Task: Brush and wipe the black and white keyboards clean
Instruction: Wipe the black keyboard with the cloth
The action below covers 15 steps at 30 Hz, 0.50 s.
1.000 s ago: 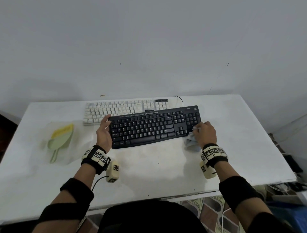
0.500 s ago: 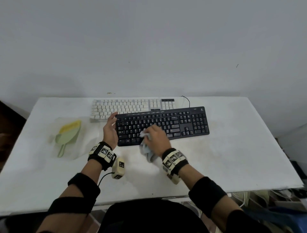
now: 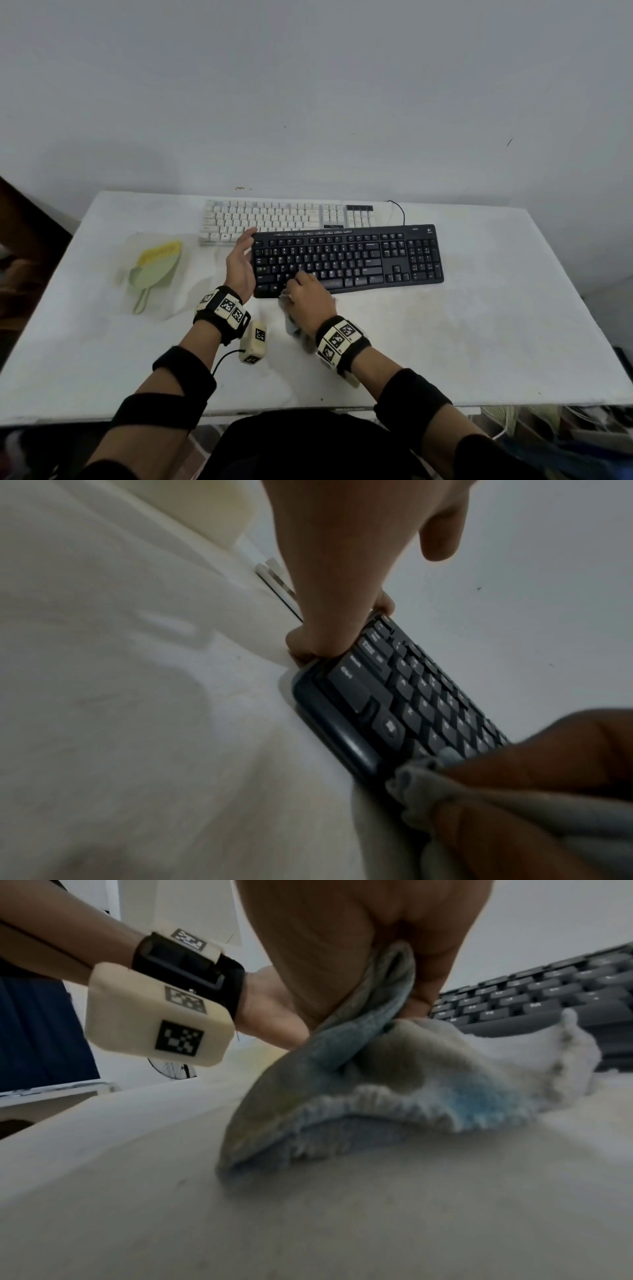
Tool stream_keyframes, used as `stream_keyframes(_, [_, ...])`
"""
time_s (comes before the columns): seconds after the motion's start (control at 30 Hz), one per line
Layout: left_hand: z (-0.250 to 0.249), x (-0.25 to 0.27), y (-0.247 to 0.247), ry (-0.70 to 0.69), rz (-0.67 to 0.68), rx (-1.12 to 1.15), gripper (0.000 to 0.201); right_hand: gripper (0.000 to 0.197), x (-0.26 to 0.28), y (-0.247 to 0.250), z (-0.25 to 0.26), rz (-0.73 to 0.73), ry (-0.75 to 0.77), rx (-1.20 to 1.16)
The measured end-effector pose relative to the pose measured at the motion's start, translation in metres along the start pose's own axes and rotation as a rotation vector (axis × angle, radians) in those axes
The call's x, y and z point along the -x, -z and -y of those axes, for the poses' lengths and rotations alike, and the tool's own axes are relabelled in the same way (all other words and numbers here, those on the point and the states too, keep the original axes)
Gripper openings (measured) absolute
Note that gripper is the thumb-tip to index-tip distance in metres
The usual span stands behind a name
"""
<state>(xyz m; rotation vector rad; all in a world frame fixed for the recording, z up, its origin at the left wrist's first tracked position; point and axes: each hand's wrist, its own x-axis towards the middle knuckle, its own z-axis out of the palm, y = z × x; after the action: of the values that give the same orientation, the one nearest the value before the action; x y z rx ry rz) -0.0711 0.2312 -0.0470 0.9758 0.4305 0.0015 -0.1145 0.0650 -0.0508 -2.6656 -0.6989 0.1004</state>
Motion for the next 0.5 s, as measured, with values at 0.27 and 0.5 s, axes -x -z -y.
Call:
stream_keyframes(0.27, [0.000,0.000,-0.003,-0.026,-0.008,0.030,0.027,0.019,-0.022,-0.003,0.020,0.043,0.177,0.054])
stream_keyframes(0.5, [0.004,0.000,0.000,-0.032,-0.010,-0.034,0.029,0.020,0.000,0.016,-0.022,0.052,0.038,0.049])
